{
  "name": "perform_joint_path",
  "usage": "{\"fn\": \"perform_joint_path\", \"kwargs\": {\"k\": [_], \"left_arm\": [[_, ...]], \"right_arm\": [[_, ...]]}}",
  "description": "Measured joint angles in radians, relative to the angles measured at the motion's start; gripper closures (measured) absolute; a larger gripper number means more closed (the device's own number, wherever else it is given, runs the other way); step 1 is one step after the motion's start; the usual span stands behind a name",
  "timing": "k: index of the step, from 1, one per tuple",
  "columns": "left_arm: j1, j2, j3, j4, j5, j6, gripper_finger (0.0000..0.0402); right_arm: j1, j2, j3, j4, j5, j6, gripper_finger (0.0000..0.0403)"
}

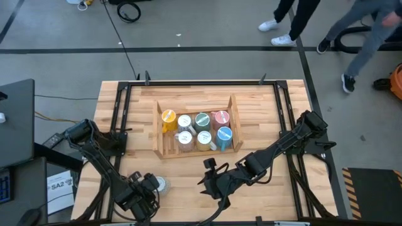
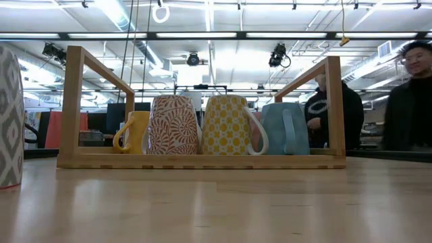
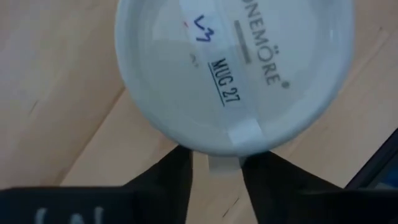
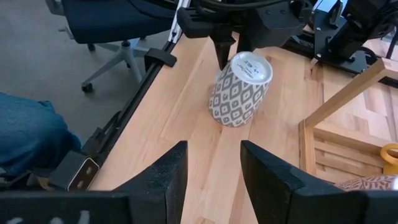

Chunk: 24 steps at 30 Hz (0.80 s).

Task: Place coffee mugs
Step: Put the gray patterned mug on the shelf

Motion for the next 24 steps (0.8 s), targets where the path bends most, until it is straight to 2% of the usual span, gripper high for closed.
{"fn": "perform_joint_path", "kwargs": {"k": [9, 20, 24], "left_arm": [[0.0, 0.0, 0.0, 0.034, -0.004, -0.006, 0.0326], [0.012, 0.0, 0.0, 0.085, -0.031, -0.006, 0.0325], [0.032, 0.0, 0.0, 0.124, -0.061, -0.006, 0.0326]], "right_arm": [[0.018, 0.0, 0.0, -0.021, 0.0, 0.0, 0.0249], [0.067, 0.0, 0.0, -0.158, 0.004, 0.072, 0.0249], [0.078, 0.0, 0.0, -0.182, 0.056, 0.087, 0.0249]]}}
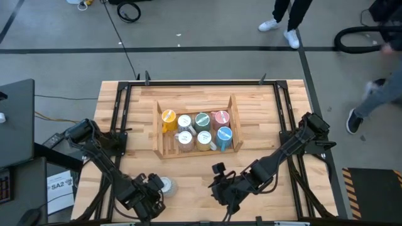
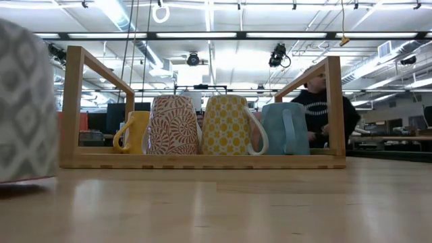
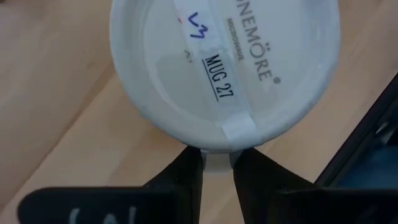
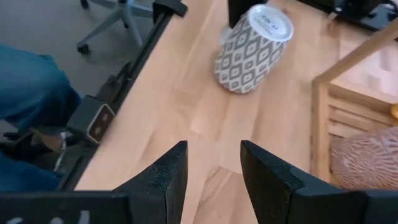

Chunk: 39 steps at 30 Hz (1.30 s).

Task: Place coffee mugs
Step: Put the gray patterned mug on the shelf

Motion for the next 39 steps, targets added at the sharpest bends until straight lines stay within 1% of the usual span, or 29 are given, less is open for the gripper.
{"fn": "perform_joint_path", "kwargs": {"k": [3, 12, 19, 25, 28, 33, 37, 39], "left_arm": [[0.017, 0.0, 0.0, 0.025, -0.029, 0.0, 0.0326], [0.065, 0.0, 0.0, 0.11, -0.101, 0.006, 0.0327], [0.109, 0.0, 0.0, 0.153, -0.106, 0.006, 0.0327], [0.146, 0.0, 0.022, 0.147, -0.105, -0.006, 0.0327], [0.162, -0.001, 0.079, 0.089, -0.106, 0.001, 0.0327], [0.203, -0.002, 0.207, -0.086, -0.103, 0.005, 0.0327], [0.248, -0.002, 0.304, -0.265, -0.105, -0.052, 0.0327], [0.272, -0.002, 0.333, -0.321, -0.105, -0.085, 0.0327]], "right_arm": [[0.008, 0.0, 0.0, -0.011, 0.029, 0.0, 0.0249], [0.01, 0.0, 0.0, -0.062, 0.031, 0.0, 0.0249], [0.01, -0.011, 0.0, -0.106, 0.053, 0.0, 0.0249], [0.01, -0.021, 0.0, -0.15, 0.073, 0.0, 0.0249], [0.01, -0.021, 0.0, -0.16, 0.076, 0.0, 0.0249], [0.01, -0.022, 0.0, -0.159, 0.074, 0.0, 0.0249], [0.009, -0.022, 0.0, -0.151, 0.076, 0.008, 0.0249], [0.005, -0.022, 0.0, -0.152, 0.075, 0.018, 0.0249]]}}
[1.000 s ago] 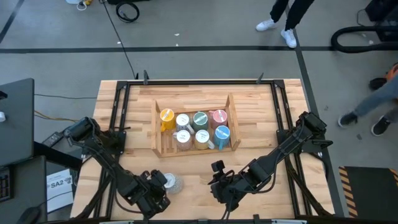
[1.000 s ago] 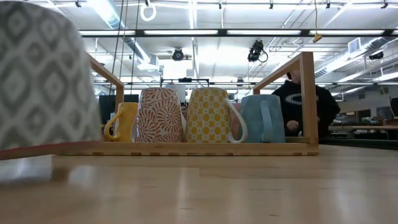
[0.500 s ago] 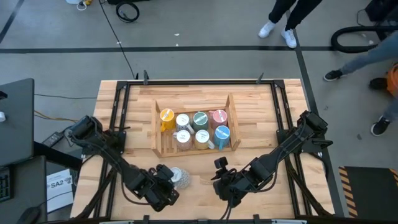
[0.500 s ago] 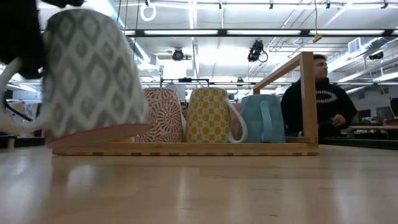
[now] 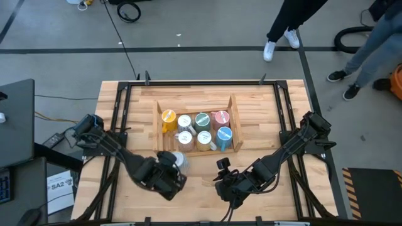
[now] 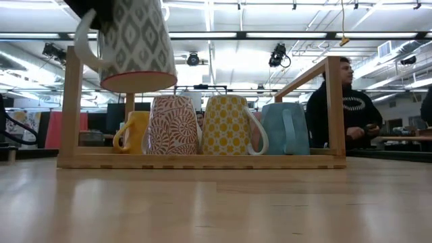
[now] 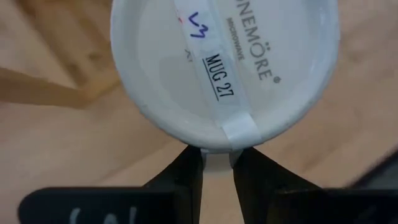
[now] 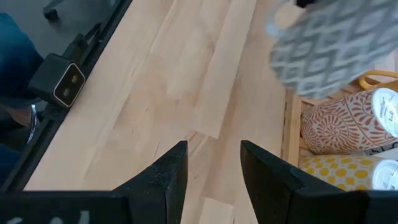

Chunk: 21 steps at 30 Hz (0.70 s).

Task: Place coffee mugs
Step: Put the gray patterned mug on the shelf

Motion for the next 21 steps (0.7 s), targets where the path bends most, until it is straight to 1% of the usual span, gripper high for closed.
{"fn": "perform_joint_path", "kwargs": {"k": [3, 8, 13, 18, 21], "left_arm": [[0.034, -0.001, 0.027, -0.081, 0.007, -0.062, 0.0327], [0.091, -0.001, 0.028, -0.114, 0.067, -0.173, 0.0327], [0.139, 0.006, 0.028, -0.11, 0.087, -0.262, 0.0326], [0.18, 0.018, 0.029, -0.115, 0.166, -0.31, 0.0325], [0.195, 0.027, 0.029, -0.121, 0.189, -0.327, 0.0324]], "right_arm": [[-0.002, 0.0, 0.0, -0.001, 0.0, -0.004, 0.0249], [-0.005, 0.0, 0.0, -0.001, 0.0, -0.023, 0.0249], [-0.005, 0.0, 0.0, -0.002, 0.0, -0.06, 0.0249], [-0.005, 0.0, 0.0, -0.001, 0.0, -0.097, 0.0249], [-0.008, 0.0, 0.0, -0.001, 0.0, -0.116, 0.0249]]}}
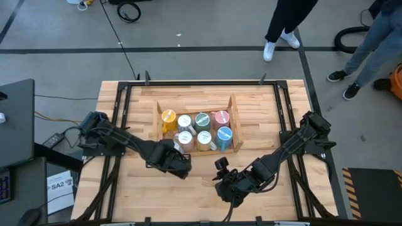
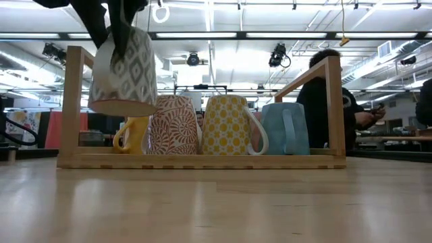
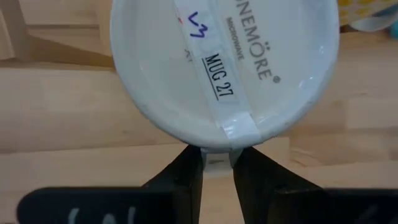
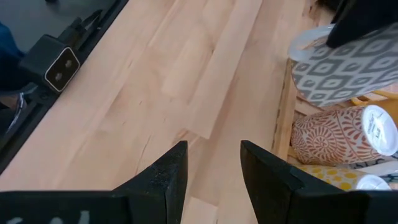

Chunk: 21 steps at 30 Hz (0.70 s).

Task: Place coffee mugs
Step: Put the gray patterned mug on the shelf

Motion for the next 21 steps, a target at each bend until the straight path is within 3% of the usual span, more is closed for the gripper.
{"fn": "perform_joint_path", "kwargs": {"k": [21], "left_arm": [[0.101, 0.091, -0.001, -0.106, 0.052, 0.082, 0.0322]], "right_arm": [[-0.016, 0.0, 0.0, 0.016, 0.0, -0.066, 0.0249]]}}
